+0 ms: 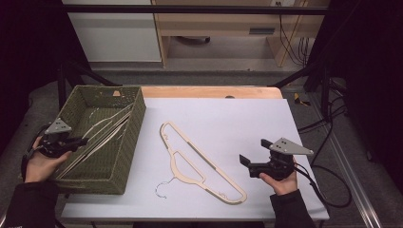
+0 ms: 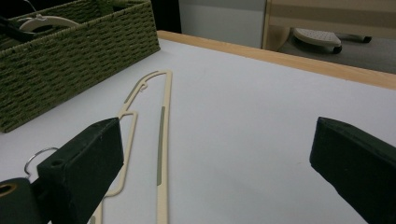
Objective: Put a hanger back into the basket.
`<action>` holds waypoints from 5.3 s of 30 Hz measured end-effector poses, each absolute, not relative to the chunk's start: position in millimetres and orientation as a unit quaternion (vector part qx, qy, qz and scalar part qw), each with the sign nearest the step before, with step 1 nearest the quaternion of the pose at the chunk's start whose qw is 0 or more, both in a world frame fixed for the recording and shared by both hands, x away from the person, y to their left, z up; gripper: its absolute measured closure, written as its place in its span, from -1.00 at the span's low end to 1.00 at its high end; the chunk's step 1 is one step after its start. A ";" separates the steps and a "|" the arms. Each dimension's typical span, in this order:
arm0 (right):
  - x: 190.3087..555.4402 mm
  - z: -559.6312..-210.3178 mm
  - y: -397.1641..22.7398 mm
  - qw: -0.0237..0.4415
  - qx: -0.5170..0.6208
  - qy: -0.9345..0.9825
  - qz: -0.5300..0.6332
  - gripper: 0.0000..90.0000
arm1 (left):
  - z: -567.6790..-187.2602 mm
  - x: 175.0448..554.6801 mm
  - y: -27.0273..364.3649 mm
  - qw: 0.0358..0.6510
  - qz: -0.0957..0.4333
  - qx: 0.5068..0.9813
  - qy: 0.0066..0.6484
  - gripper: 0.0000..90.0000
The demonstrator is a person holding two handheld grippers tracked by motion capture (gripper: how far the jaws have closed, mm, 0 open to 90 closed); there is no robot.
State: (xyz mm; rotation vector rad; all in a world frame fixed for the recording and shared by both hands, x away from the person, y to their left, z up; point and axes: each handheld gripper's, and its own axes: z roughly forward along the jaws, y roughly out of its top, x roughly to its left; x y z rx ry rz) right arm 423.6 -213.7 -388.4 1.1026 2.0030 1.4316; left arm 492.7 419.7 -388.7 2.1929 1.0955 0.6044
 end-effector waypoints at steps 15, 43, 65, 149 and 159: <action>423.2 -388.1 -213.8 0.218 0.396 0.725 0.520 -0.92 | -385.5 490.0 406.6 0.287 0.200 0.851 0.392 0.31; 420.3 -385.9 -213.8 0.207 0.391 0.720 0.534 -0.92 | -327.7 423.5 298.9 0.517 0.258 0.741 0.341 -0.79; 418.8 -389.2 -203.4 0.194 0.373 0.729 0.540 -0.91 | -387.2 409.2 209.0 0.512 0.191 0.783 0.296 -0.74; 428.9 -422.5 -108.2 0.122 0.309 0.804 0.492 -0.81 | -438.5 428.0 166.9 0.335 0.136 0.874 0.325 0.98; 434.1 -426.6 -83.8 0.103 0.290 0.816 0.490 -0.67 | -420.5 432.9 161.0 0.328 0.130 0.875 0.331 0.98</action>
